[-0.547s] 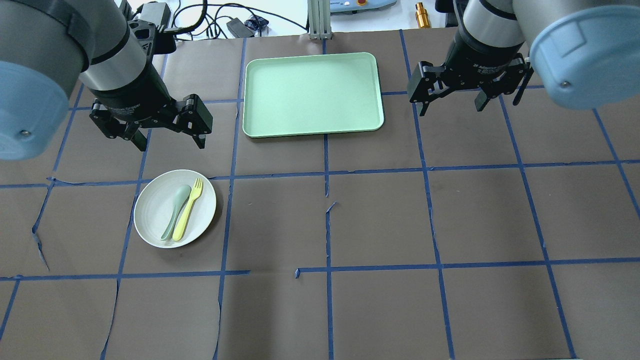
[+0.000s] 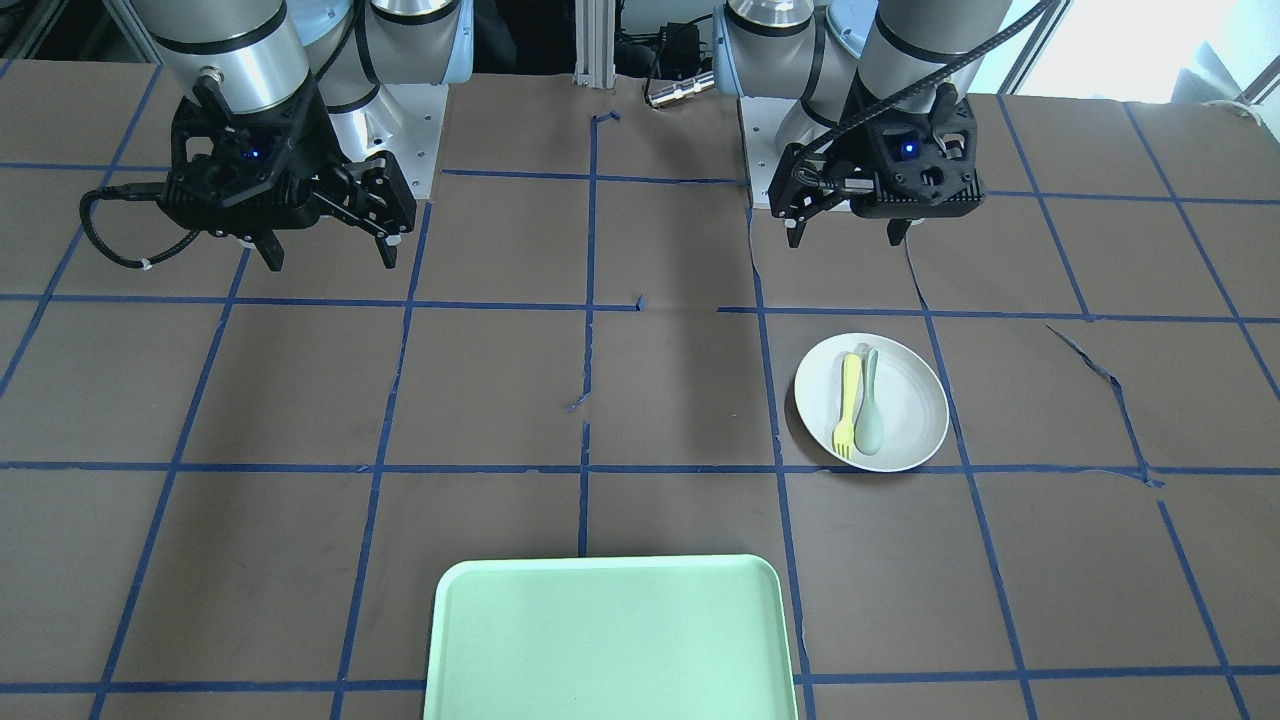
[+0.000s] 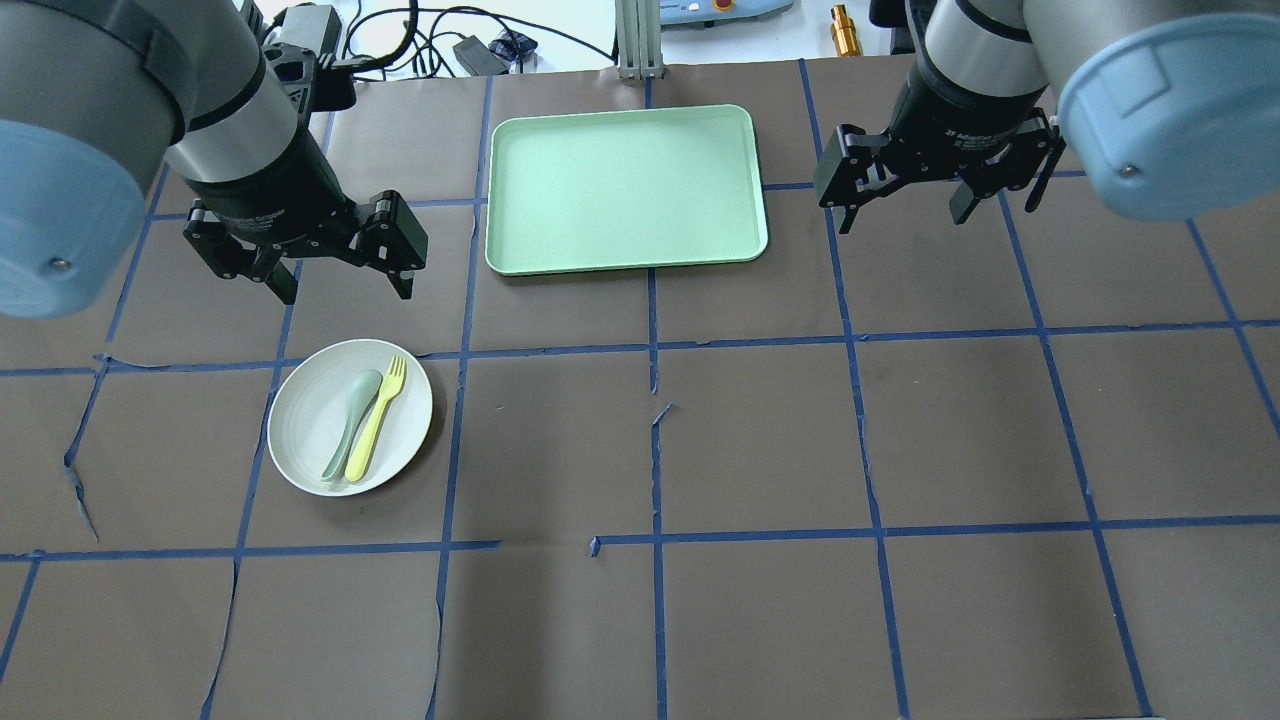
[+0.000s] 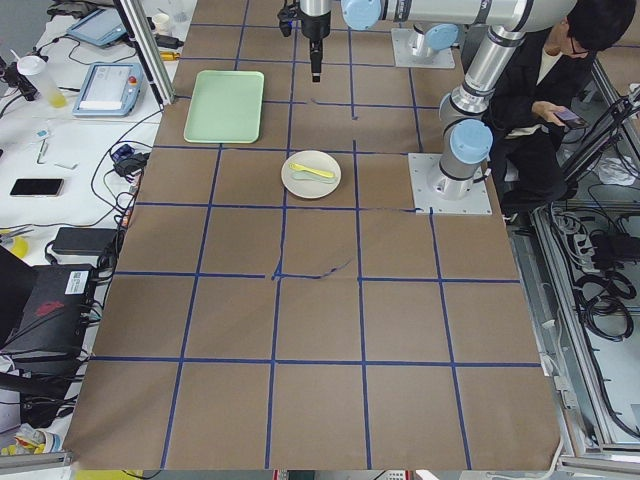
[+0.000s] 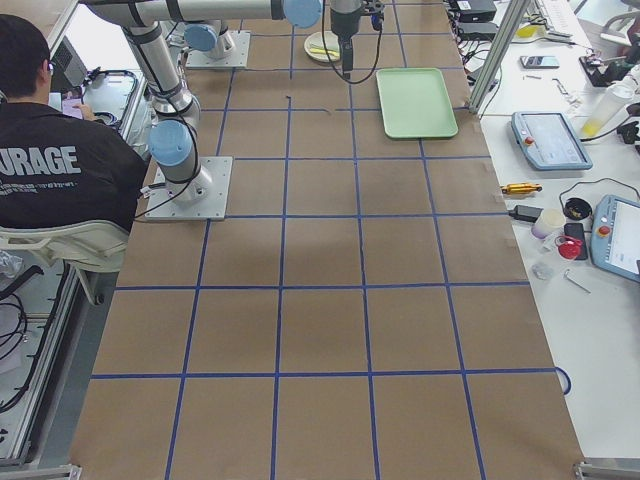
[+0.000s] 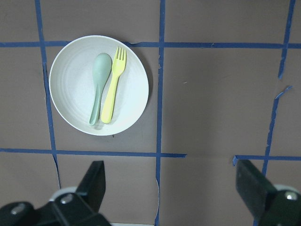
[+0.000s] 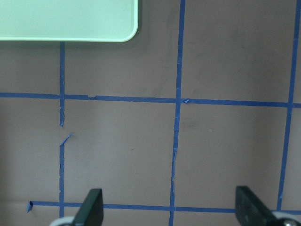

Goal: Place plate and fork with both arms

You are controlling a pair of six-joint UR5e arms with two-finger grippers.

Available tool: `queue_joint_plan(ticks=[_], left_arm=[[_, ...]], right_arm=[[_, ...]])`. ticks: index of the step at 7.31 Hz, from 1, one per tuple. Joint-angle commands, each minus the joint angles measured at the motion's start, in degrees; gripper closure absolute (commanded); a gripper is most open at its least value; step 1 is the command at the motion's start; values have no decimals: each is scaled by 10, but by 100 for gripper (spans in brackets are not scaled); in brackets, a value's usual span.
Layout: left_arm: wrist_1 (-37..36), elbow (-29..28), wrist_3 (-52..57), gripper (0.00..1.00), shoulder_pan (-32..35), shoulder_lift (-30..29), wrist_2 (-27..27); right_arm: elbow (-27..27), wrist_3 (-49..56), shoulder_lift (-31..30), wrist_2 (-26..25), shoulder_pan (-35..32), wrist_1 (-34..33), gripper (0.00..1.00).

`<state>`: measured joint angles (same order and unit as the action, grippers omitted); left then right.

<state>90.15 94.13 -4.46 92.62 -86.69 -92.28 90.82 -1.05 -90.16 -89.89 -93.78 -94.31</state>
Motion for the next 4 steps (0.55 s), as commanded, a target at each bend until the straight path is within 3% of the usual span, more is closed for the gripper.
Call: queue_joint_plan(ticks=[1,4], left_arm=[[-1,-1,1,0,0,2,0],[-1,0,0,0,0,1,-1]], right_arm=[[2,1,-1,-4,0,0,0],[-3,2,0,-5,0,0,0]])
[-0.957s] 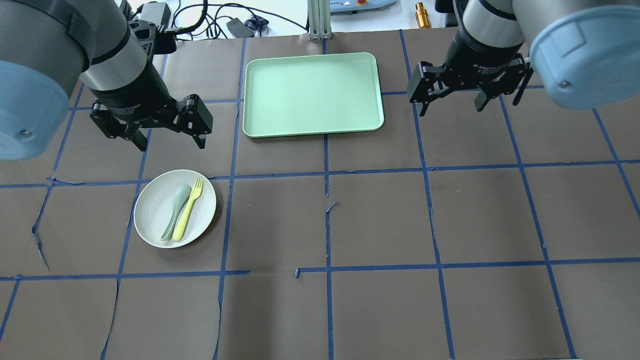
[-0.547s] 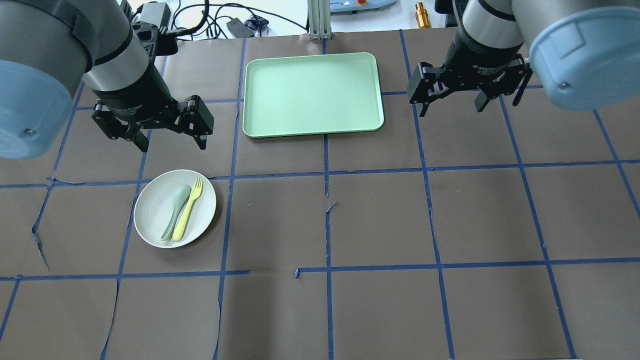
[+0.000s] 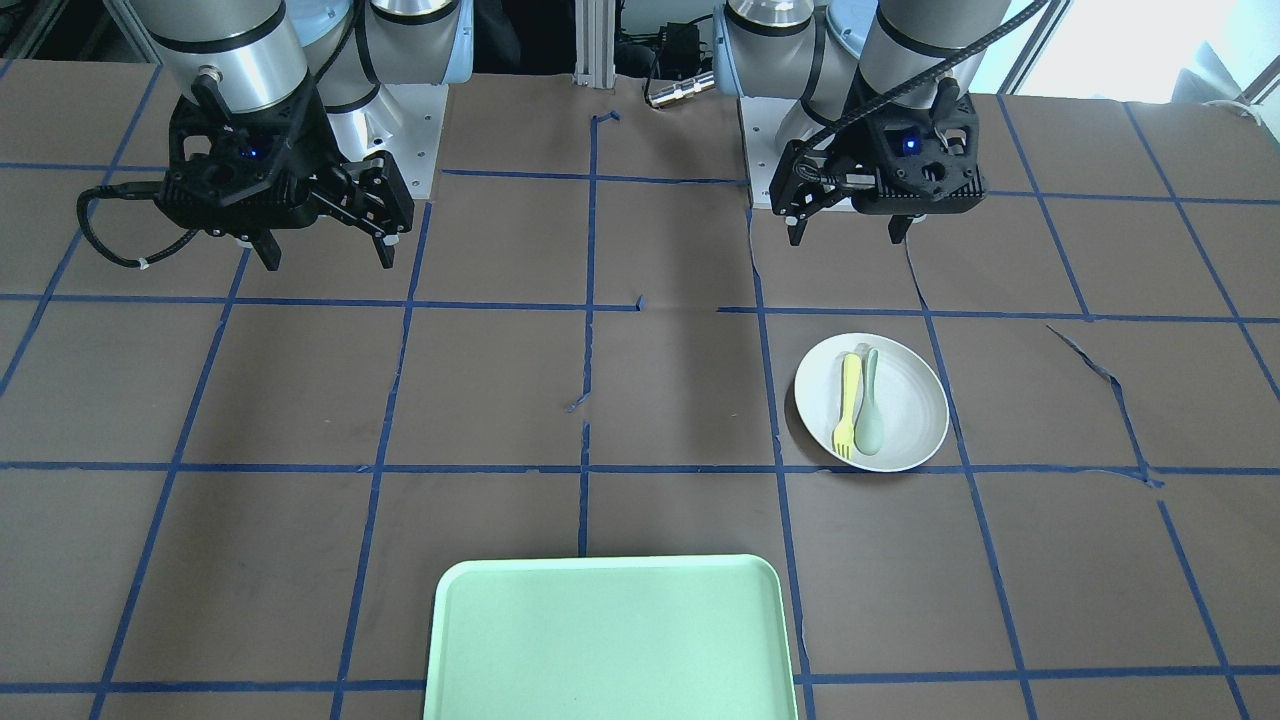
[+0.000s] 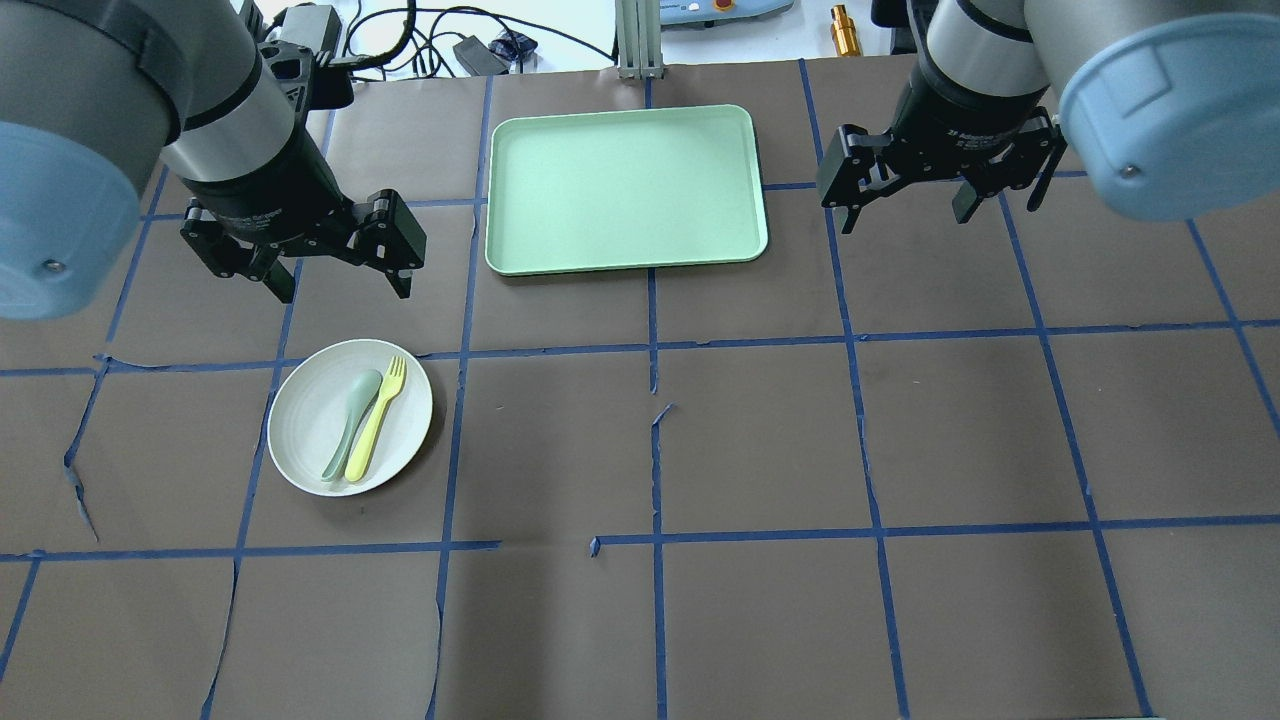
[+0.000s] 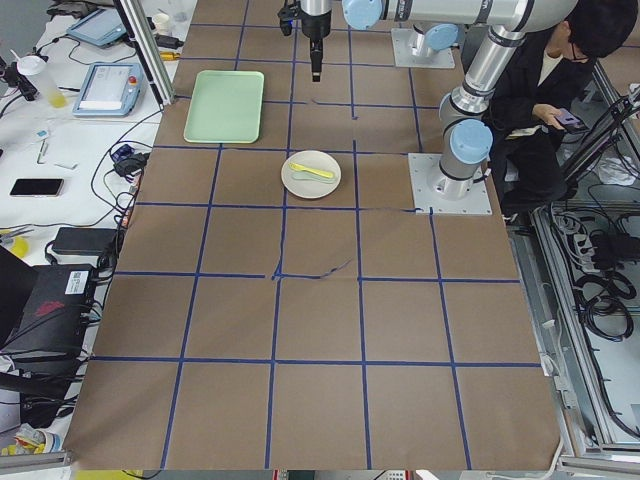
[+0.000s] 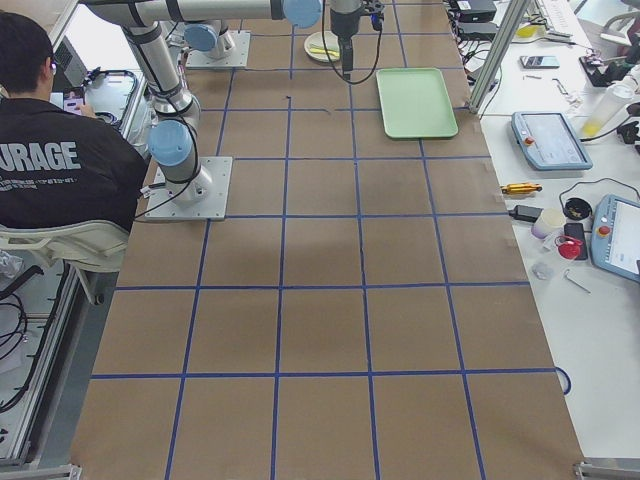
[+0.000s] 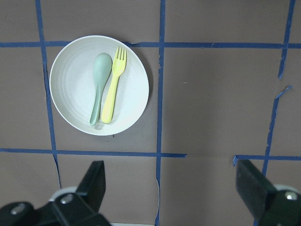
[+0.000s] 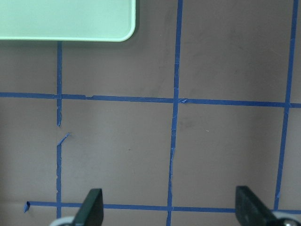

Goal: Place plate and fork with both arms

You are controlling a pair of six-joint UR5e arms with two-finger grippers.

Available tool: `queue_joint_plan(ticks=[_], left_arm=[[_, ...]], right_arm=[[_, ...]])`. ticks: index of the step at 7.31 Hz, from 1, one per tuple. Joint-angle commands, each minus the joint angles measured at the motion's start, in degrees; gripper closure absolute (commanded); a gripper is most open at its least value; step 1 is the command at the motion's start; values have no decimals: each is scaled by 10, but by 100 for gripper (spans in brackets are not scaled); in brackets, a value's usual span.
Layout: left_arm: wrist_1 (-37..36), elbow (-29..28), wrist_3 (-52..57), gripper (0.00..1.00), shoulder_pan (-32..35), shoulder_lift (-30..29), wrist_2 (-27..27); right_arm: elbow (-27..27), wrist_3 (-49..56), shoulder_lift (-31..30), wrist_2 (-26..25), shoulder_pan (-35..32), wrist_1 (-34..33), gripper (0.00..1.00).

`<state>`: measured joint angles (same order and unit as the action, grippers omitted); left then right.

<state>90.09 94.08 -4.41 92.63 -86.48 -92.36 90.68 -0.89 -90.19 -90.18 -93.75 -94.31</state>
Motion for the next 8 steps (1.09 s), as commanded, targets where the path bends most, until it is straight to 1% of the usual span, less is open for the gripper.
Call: queue_joint_plan(ticks=[1,7,8], left_arm=[[0,0,-1,0,0,-2,0],[0,0,-3,0,0,-10,-4],[-3,4,5,0,-16,-11,-5]], right_arm=[[-2,0,1,1,0,0,0],[-4,0,1,5,0,1,0],[-3,0,1,5,0,1,0]])
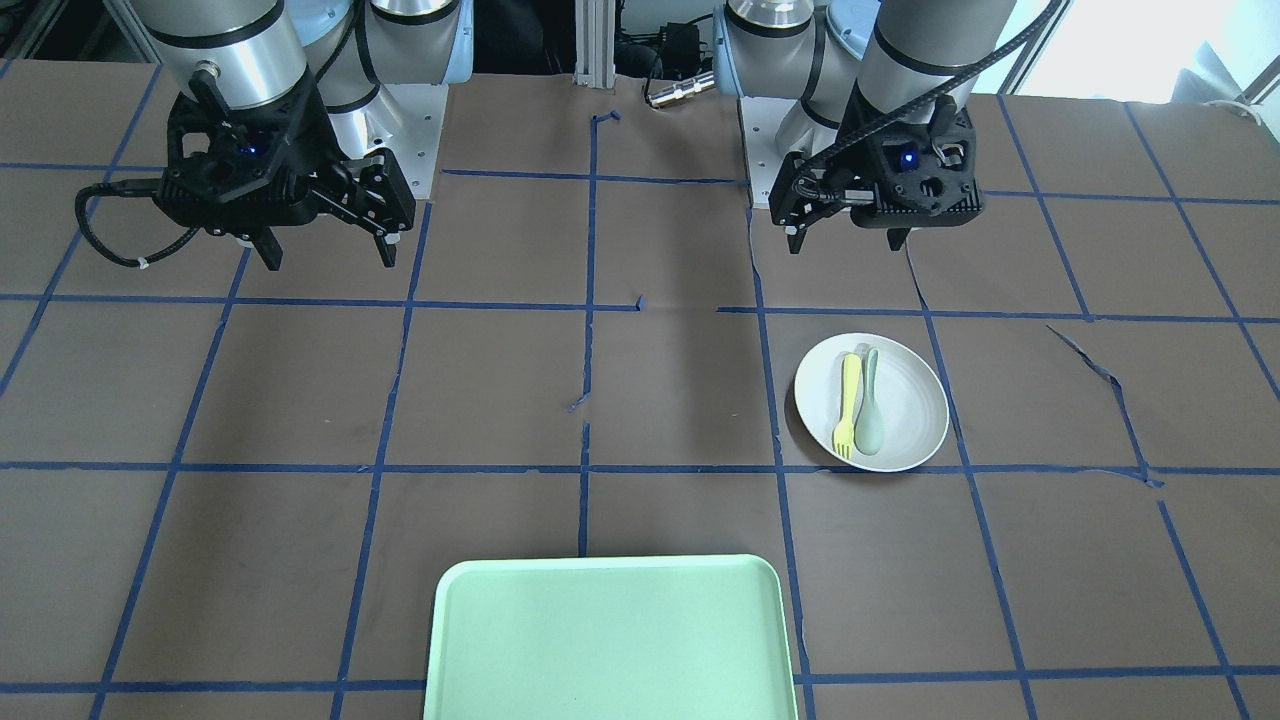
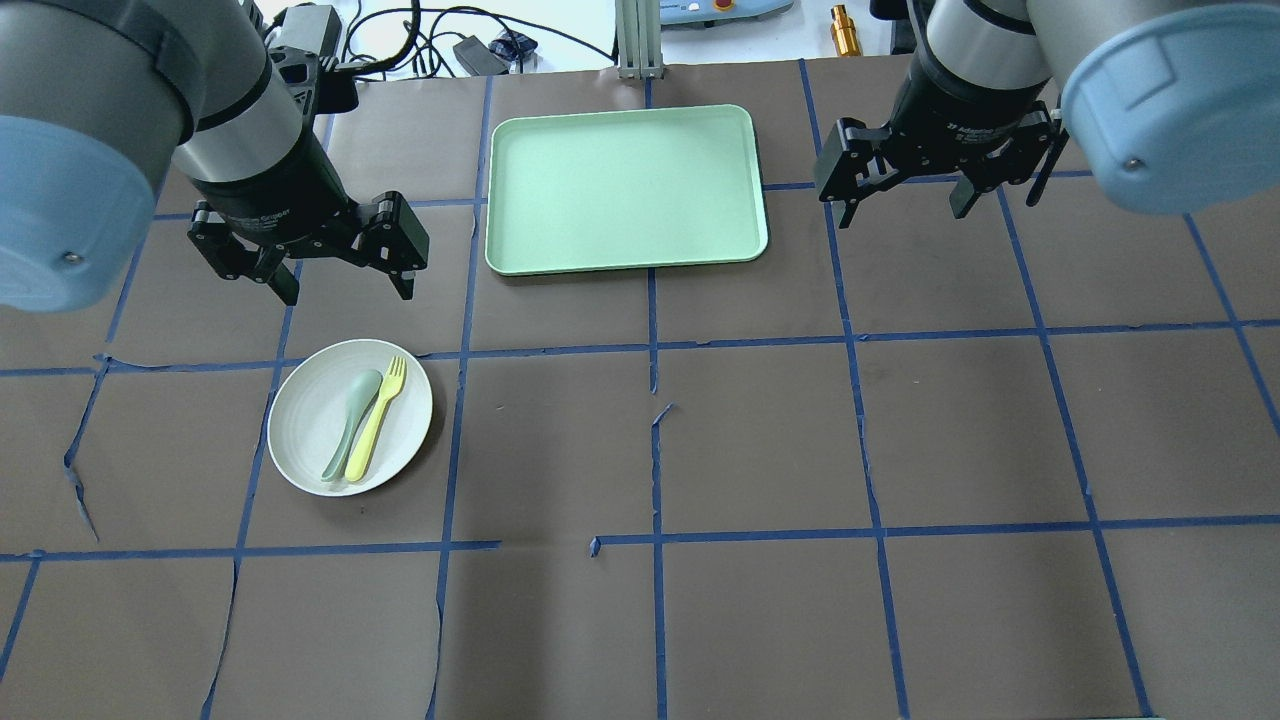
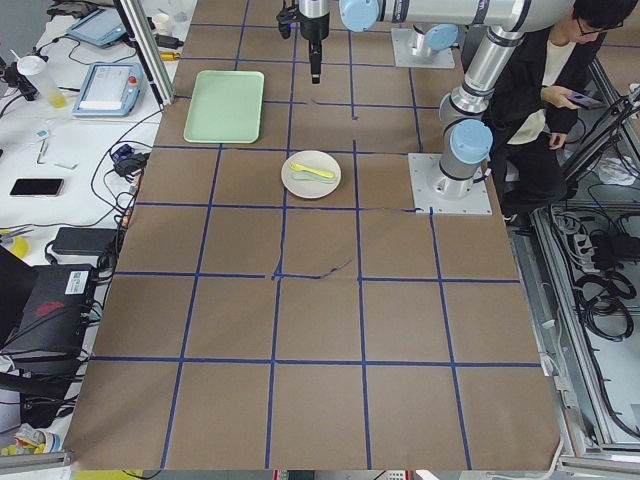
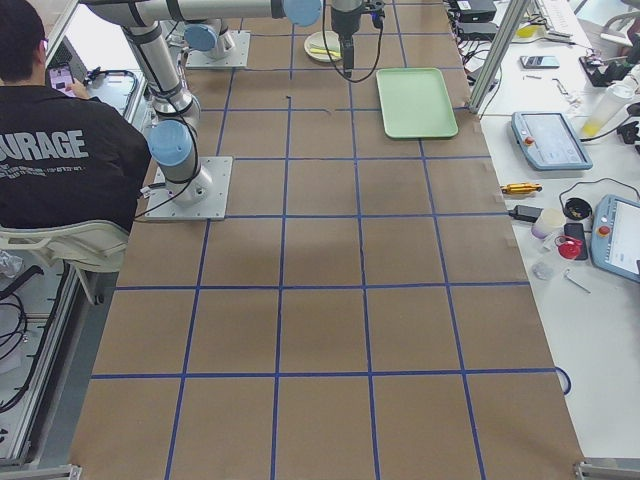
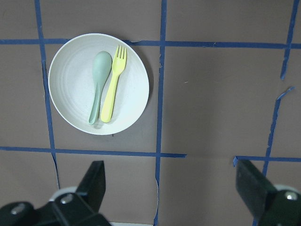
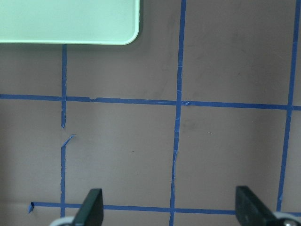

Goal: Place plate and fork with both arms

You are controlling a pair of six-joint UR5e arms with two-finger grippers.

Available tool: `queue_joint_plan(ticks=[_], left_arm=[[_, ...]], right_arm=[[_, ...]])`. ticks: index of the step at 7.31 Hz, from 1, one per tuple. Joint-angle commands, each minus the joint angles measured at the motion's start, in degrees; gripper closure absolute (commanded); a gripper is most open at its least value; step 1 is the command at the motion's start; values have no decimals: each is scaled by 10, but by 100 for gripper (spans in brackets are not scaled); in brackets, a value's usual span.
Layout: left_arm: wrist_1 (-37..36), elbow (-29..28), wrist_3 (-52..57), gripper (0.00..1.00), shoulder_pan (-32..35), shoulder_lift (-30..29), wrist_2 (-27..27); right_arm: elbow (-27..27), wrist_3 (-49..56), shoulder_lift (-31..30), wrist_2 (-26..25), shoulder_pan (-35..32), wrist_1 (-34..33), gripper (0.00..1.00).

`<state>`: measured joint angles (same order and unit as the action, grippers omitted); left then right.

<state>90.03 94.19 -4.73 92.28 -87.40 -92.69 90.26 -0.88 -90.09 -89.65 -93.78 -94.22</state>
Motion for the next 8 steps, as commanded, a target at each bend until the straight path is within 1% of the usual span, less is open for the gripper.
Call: queue_joint_plan(ticks=[1,2,3,4,5,6,7,8], left_arm=[[-18,24,40,0,-64,-11,2],[-70,64,105,0,-127,-18,5],[-123,117,152,0,-166,-22,23],[-192,162,192,1,-188,-29,40],[-234,197,230,2,-217,-36,41],[-258,225,281,11,-251,-53,42],[-315,250,309,11,-279,-73,45],[-344,267,321,12,-290,-90,45]], right_arm=[[4,1,-1,0,0,0,0],[4,1,0,0,0,0,0],[5,1,0,0,0,1,0],[6,1,0,0,0,1,0],[6,1,0,0,0,1,0],[6,1,0,0,0,1,0],[6,1,0,0,0,1,0],[6,0,0,0,0,1,0]])
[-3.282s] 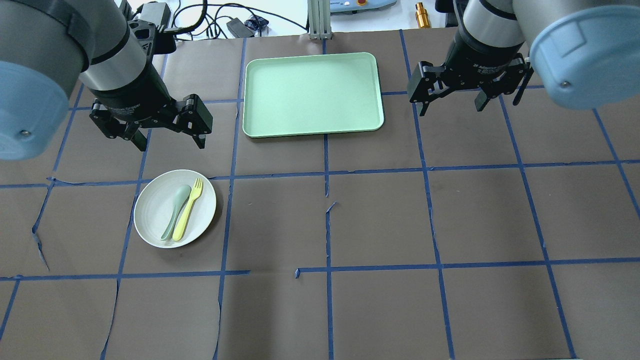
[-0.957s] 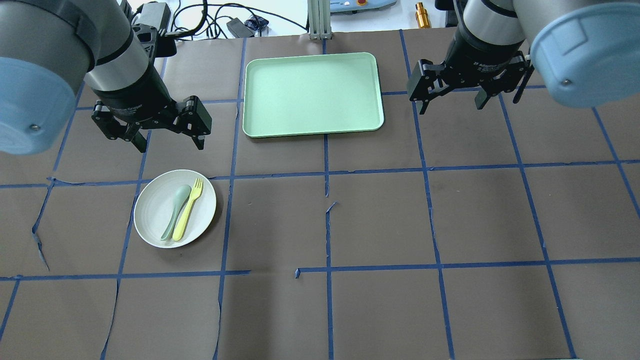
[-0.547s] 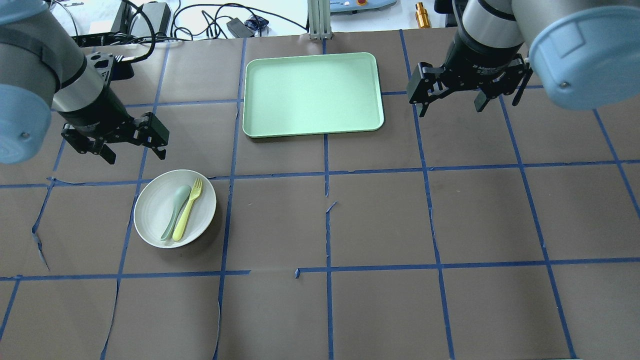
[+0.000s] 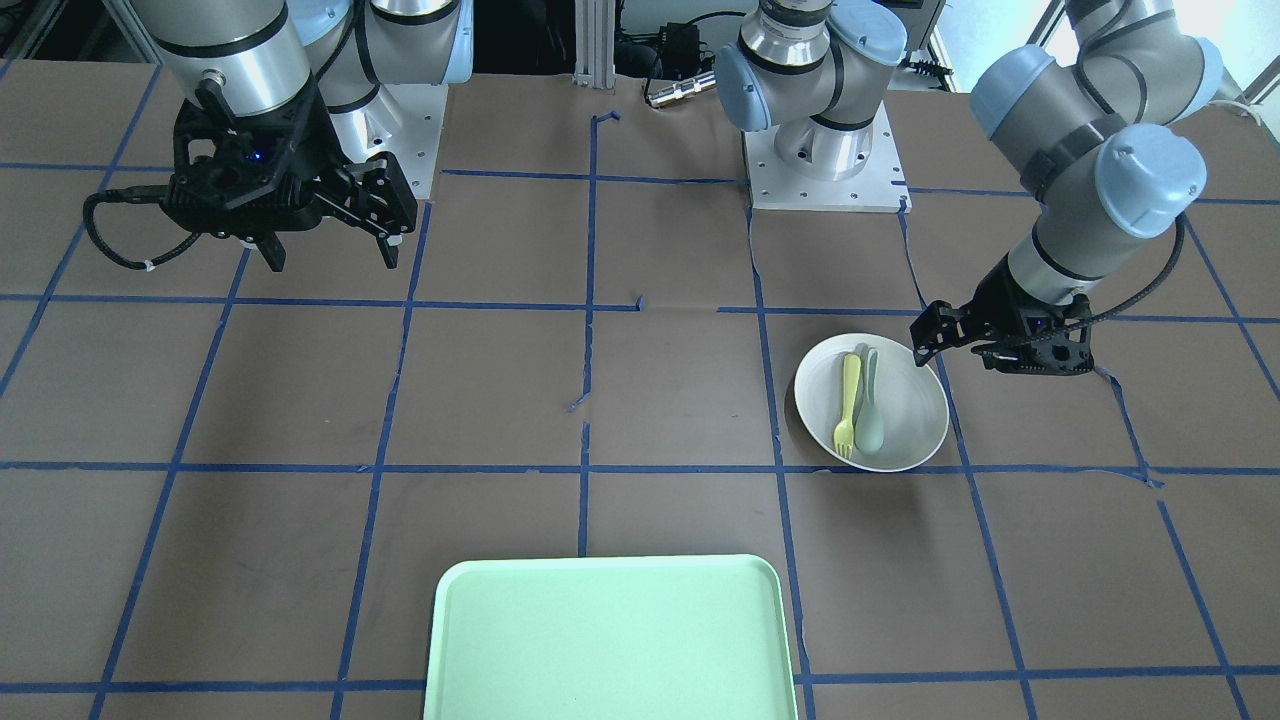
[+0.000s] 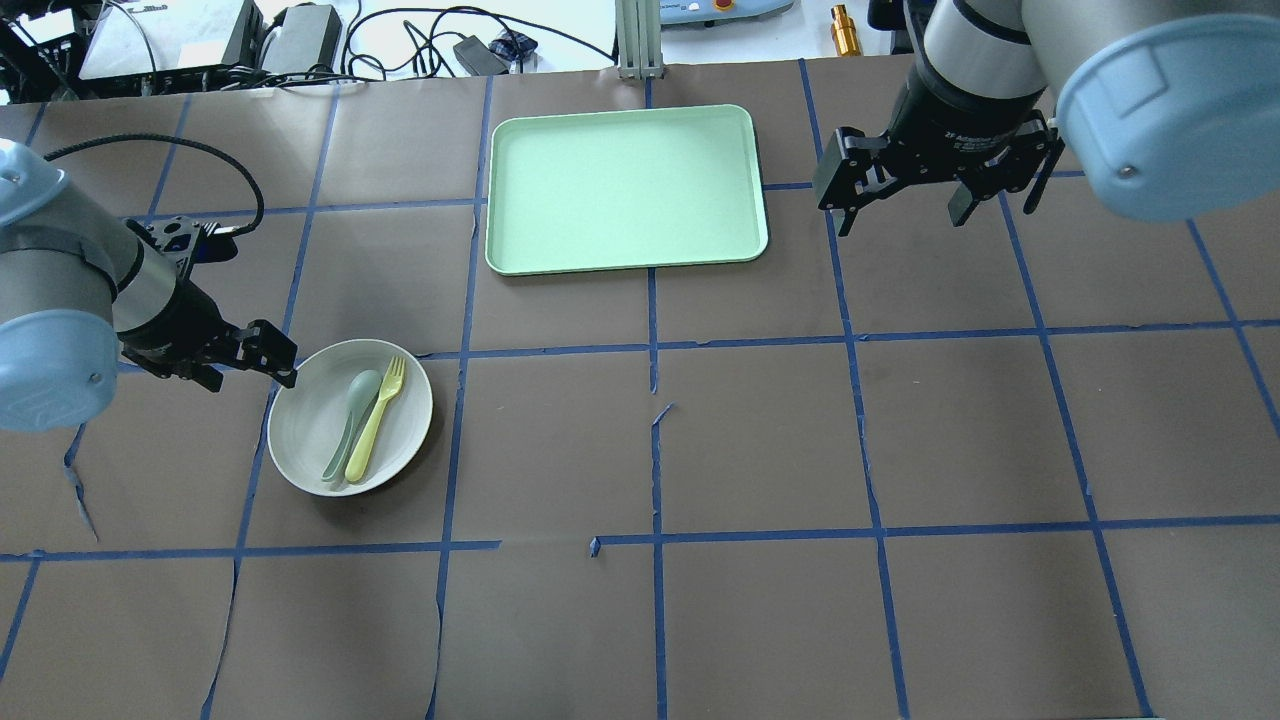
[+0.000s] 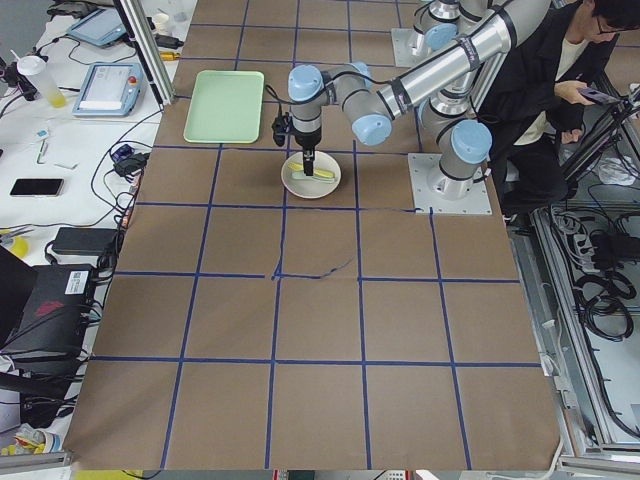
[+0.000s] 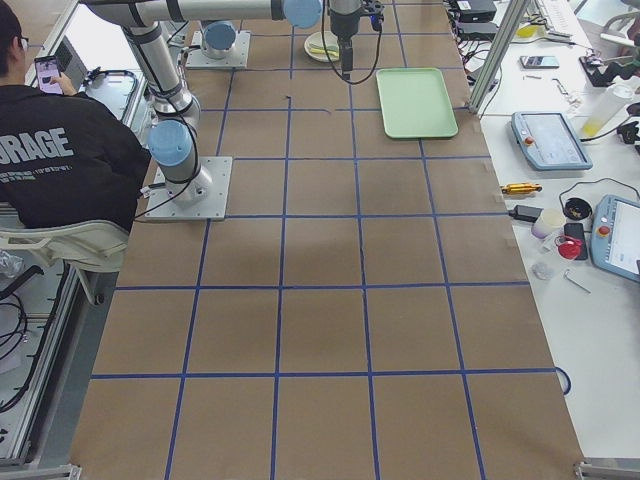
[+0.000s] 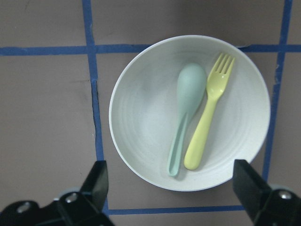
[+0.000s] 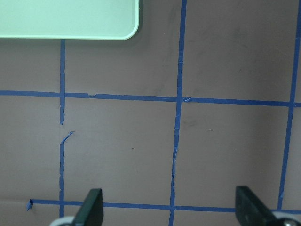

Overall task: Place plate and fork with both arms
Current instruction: 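Lower the left gripper to the rim of the white plate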

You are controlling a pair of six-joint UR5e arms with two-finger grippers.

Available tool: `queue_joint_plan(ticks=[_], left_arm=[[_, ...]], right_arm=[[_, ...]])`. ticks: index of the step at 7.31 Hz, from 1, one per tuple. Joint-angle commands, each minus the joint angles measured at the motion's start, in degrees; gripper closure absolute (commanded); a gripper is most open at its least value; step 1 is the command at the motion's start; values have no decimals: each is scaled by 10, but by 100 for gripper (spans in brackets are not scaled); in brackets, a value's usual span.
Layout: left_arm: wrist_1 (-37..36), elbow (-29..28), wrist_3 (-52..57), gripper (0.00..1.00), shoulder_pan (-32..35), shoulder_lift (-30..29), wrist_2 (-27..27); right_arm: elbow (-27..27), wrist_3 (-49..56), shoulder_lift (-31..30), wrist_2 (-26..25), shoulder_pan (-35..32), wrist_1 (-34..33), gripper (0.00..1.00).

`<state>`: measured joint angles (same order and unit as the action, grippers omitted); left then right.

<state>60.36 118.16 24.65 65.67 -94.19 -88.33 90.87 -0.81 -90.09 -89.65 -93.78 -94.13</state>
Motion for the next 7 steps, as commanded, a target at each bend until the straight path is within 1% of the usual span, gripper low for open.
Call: queue_joint_plan(ticks=[1,2,5,6,7], left_arm=[[-65,37,36,16,-29,-41,0],[-77,42,37,22,-34,-55,0],[-93,43,38,45,-34,-81,-3],[-93,44,37,59,-34,-86,-4],[-95,44,37,67,-34,-91,-4]], right_arm=[[0,-1,0,0,0,0,0],[0,-2,0,-1,0,0,0],[0,-2,3,0,0,0,0],[0,-2,3,0,0,0,0],[0,-1,3,0,0,0,0]])
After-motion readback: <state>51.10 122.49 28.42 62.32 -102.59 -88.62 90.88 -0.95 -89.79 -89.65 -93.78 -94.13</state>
